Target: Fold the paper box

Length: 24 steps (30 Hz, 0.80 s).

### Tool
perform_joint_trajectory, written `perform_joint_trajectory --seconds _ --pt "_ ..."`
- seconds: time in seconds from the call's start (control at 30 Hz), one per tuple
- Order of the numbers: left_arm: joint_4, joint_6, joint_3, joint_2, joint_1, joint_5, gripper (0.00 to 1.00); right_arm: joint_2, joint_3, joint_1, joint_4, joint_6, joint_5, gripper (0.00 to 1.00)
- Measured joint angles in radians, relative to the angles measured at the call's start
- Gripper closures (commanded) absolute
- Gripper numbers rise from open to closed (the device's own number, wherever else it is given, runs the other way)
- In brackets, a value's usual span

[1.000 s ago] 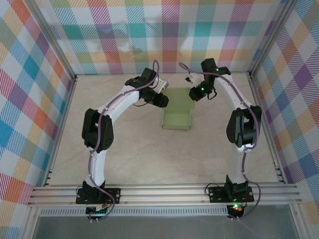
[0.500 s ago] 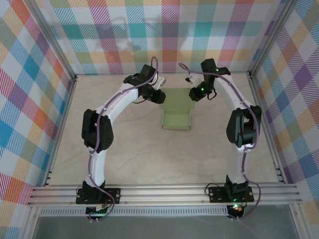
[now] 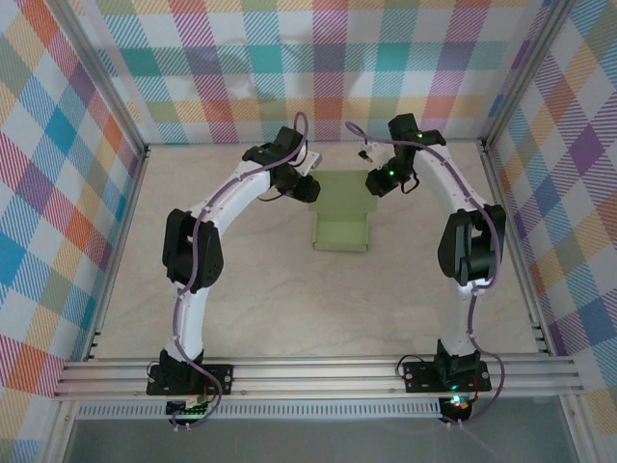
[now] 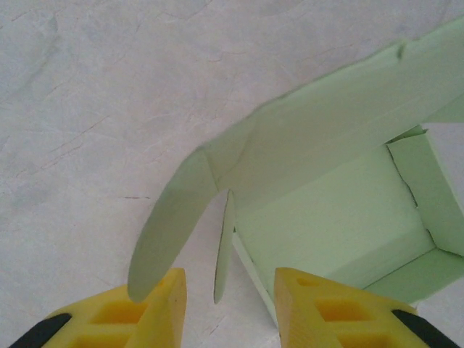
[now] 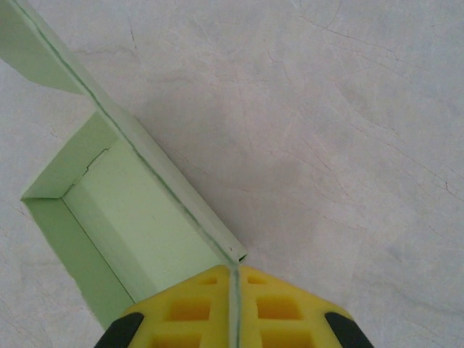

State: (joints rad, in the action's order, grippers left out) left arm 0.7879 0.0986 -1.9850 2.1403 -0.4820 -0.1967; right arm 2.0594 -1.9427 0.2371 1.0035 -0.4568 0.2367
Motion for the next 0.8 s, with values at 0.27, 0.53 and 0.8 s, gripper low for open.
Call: perform_joint_trajectory --seconds 0.27,0.53,0.8 --pt "0.004 0.0 -0.029 0.016 0.0 -0.002 0.75 0.0 0.0 0.0 0.003 -0.001 0.008 1.0" --pt "0.003 -0.001 -0.041 0.034 0.0 -0.003 0.77 0.0 0.0 0.0 0.004 -0.003 0.011 1.0" --pt "-0.001 -0.004 -0.043 0.049 0.0 -0.003 1.0 0.0 0.0 0.0 0.007 -0.003 0.012 1.0"
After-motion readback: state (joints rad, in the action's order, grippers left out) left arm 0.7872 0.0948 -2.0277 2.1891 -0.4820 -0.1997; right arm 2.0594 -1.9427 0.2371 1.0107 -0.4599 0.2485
